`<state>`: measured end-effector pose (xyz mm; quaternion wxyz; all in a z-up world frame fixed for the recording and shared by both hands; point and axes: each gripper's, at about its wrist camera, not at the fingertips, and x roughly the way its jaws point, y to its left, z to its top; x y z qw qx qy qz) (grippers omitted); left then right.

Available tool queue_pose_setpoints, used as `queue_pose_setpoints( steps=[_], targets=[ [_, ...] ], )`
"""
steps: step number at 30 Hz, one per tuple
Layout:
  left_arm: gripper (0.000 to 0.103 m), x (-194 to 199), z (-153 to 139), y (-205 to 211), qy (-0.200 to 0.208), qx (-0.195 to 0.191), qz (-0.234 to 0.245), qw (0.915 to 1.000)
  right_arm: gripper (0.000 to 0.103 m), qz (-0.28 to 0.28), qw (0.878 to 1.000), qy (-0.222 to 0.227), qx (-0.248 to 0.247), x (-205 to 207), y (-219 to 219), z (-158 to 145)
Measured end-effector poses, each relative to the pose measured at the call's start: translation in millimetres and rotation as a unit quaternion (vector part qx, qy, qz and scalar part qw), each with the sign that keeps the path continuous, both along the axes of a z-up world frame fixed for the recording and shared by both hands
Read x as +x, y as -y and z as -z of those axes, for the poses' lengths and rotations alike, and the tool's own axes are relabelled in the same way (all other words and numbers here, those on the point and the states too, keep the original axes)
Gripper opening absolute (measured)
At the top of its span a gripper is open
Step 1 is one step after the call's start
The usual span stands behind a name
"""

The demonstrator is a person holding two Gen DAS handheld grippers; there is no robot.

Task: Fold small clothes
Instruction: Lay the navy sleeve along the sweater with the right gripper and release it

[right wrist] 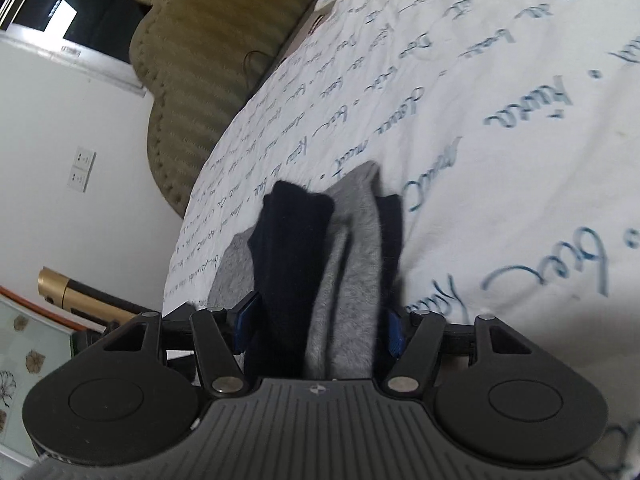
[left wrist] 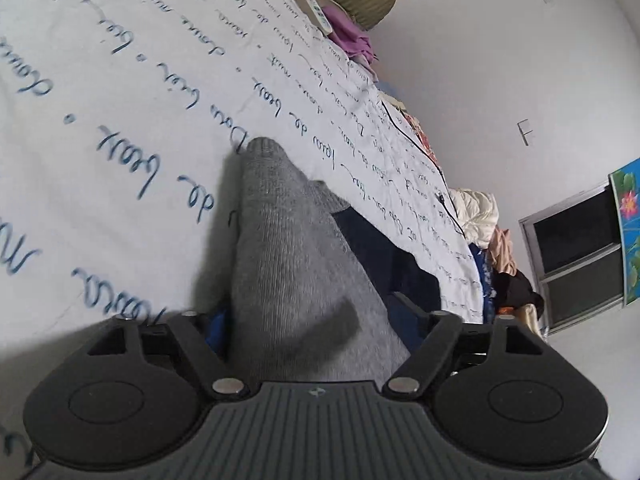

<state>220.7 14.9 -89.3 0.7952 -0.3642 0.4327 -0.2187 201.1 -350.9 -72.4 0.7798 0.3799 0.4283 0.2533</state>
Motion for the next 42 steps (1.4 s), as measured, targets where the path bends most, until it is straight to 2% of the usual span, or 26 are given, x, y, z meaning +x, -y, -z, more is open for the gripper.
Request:
queue_pose_setpoints(
  steps=[1, 2, 3, 8, 11, 14, 17, 20, 21, 23, 24, 25, 26, 29, 32, 35, 36, 37, 38, 39, 40, 42],
  targets=[
    [0.030, 3.2, 1.6, 3.2, -0.007, 0.020, 0.001, 0.9998, 0.048, 0.003, 1.000, -0.002, -0.003, 2.0, -1.6, -0.6],
    [0.029, 6.3, 5.0, 5.6, -0.014, 0.031, 0.003, 0.9994, 0.038, 0.006, 1.000, -0.006, -0.005, 3.5, -1.4, 0.9],
    [0.026, 6.5, 6.4, 3.7, -0.012, 0.026, 0.002, 0.9996, 0.035, 0.008, 1.000, -0.009, -0.002, 4.4, -0.2, 2.6],
    [0.020, -11.3, -15.2, -4.6, 0.023, 0.049, 0.005, 0.9985, 0.031, 0.011, 1.000, 0.017, -0.017, -6.0, -10.5, -13.0],
    [0.020, -17.4, -37.0, -30.2, 0.032, 0.040, -0.002, 0.9987, 0.031, -0.006, 0.999, 0.046, 0.005, -12.5, -27.2, -38.5],
    [0.020, -10.7, -55.2, -59.9, 0.033, 0.052, -0.021, 0.9979, 0.031, -0.023, 0.997, 0.064, 0.024, -6.2, -52.0, -57.5],
    [0.021, 7.2, -58.4, -84.0, 0.022, 0.075, -0.037, 0.9962, 0.031, -0.038, 0.997, 0.062, 0.036, 13.0, -80.2, -59.4],
    [0.025, 21.3, -34.5, -98.1, -0.015, 0.107, -0.044, 0.9932, 0.035, -0.032, 0.999, 0.033, 0.028, 38.5, -102.2, -40.3],
    [0.028, 17.8, -27.1, -101.7, -0.028, 0.109, -0.052, 0.9923, 0.040, -0.027, 0.999, 0.023, 0.015, 43.9, -106.0, -31.6],
    [0.033, -3.1, -24.6, -107.1, -0.008, 0.082, -0.050, 0.9953, 0.042, -0.007, 1.000, 0.003, -0.023, 44.6, -107.3, -19.6],
    [0.041, -18.2, -26.2, -110.5, 0.007, 0.074, -0.048, 0.9961, 0.045, -0.002, 1.000, 0.004, -0.024, 37.0, -102.6, -17.5],
    [0.055, -34.3, -27.2, -113.6, 0.017, 0.069, -0.049, 0.9962, 0.047, -0.002, 1.000, 0.013, -0.012, 27.3, -95.6, -18.7],
    [0.060, -51.4, -26.1, -117.0, 0.023, 0.061, -0.051, 0.9966, 0.053, -0.003, 1.000, 0.024, -0.006, 14.9, -90.2, -21.2],
    [0.062, -97.3, -14.7, -116.0, 0.017, 0.047, -0.033, 0.9982, 0.055, -0.013, 0.999, 0.047, -0.003, -24.8, -68.4, -29.3],
    [0.062, -129.7, -4.8, -106.2, 0.020, 0.027, -0.017, 0.9993, 0.055, -0.030, 0.999, 0.030, 0.002, -59.2, -56.3, -24.1],
    [0.061, -140.7, -0.2, -99.7, 0.026, 0.016, -0.013, 0.9994, 0.058, -0.049, 0.998, -0.002, -0.026, -78.9, -63.0, -13.1],
    [0.059, -141.7, 0.7, -97.1, 0.021, 0.010, -0.018, 0.9996, 0.057, -0.054, 0.998, -0.005, -0.026, -84.6, -65.2, -7.8],
    [0.041, -141.1, 0.7, -95.5, 0.015, 0.009, -0.021, 0.9996, 0.056, -0.056, 0.998, -0.008, -0.016, -87.4, -68.3, -3.7],
    [0.025, -137.5, 1.9, -93.0, 0.001, 0.015, -0.016, 0.9998, 0.043, -0.058, 0.998, -0.012, -0.004, -89.0, -71.2, -1.0],
    [0.016, -135.7, 3.8, -92.6, -0.018, 0.019, -0.013, 0.9996, 0.022, -0.059, 0.998, -0.018, 0.000, -89.2, -73.9, -0.3],
    [0.015, -135.1, 3.8, -94.9, -0.027, 0.018, -0.018, 0.9993, 0.019, -0.059, 0.998, -0.025, -0.004, -87.6, -76.2, -0.4],
    [0.014, -134.4, -7.7, -97.9, -0.016, 0.037, -0.017, 0.9991, 0.018, -0.059, 0.998, -0.027, 0.001, -87.3, -78.3, -2.5]
  ],
)
